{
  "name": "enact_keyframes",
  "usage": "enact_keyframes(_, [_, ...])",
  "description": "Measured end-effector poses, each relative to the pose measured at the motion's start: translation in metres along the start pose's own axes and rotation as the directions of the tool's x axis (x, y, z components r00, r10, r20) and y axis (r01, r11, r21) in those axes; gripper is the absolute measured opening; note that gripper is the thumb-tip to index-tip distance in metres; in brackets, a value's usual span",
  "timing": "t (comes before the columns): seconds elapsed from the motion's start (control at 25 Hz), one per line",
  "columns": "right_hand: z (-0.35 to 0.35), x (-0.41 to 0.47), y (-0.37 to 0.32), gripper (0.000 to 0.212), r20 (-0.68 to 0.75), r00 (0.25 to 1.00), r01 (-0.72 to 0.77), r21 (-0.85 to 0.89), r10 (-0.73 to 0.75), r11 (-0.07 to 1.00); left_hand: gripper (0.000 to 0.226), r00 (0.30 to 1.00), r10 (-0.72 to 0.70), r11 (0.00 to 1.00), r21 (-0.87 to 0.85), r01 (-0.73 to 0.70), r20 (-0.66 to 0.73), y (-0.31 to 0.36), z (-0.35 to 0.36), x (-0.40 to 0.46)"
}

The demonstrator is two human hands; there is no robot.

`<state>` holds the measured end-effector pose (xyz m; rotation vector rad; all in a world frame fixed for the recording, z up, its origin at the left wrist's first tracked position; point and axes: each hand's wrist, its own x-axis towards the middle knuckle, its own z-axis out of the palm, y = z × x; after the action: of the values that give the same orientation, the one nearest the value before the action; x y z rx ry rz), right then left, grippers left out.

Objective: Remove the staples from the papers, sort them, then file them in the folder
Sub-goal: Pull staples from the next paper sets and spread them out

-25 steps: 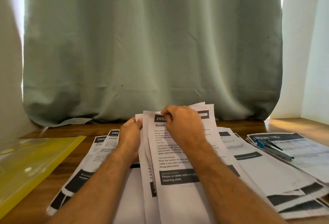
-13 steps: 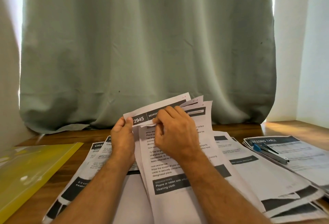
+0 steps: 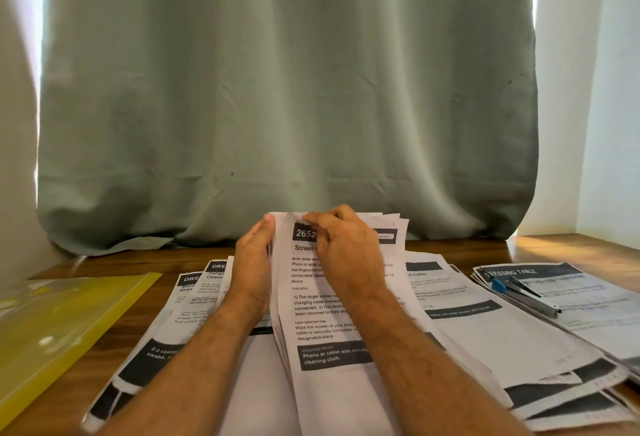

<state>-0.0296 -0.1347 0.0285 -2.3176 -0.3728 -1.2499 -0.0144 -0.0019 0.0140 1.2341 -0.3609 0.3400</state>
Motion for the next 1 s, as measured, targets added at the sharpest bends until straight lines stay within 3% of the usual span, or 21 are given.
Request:
enact_keyframes(0.12, [0.002,0.001,-0.001,0.031,0.008,1.000,0.025,0.006,-0.025,1.000,0.014,0.998,0.051,0.976,0.212,-0.060,0.047,-0.004,0.002,-0.002])
enact_keyframes(0.2, [0.003,0.002,-0.002,0.033,0.033,0.998,0.046,-0.010,-0.046,0.999,0.020,0.998,0.039,0.954,0.296,-0.052,0.049,-0.006,0.005,-0.003])
enact_keyframes(0.4, [0.005,0.001,0.000,0.036,-0.001,1.000,0.007,0.054,-0.007,0.999,0.021,0.999,0.032,0.975,0.220,-0.033,0.006,-0.004,0.003,-0.003])
enact_keyframes(0.56, [0.005,0.002,0.000,0.037,0.075,0.996,0.044,0.047,-0.048,0.998,0.028,0.999,0.043,0.981,0.192,-0.041,-0.009,-0.005,0.003,-0.005])
enact_keyframes(0.76, [0.007,0.002,0.002,0.034,0.143,0.988,0.046,0.034,-0.050,0.998,0.037,0.999,0.012,0.948,0.317,-0.025,0.041,-0.006,0.005,-0.006])
enact_keyframes(0.88, [0.003,0.002,0.004,0.033,0.063,0.997,0.043,0.073,-0.047,0.996,0.047,0.998,0.030,0.947,0.317,-0.047,0.057,-0.004,0.003,-0.005])
enact_keyframes(1.0, [0.001,0.002,-0.001,0.032,-0.010,0.999,0.037,0.094,-0.037,0.995,0.062,0.992,0.020,0.888,0.453,-0.076,0.126,-0.011,-0.004,-0.003])
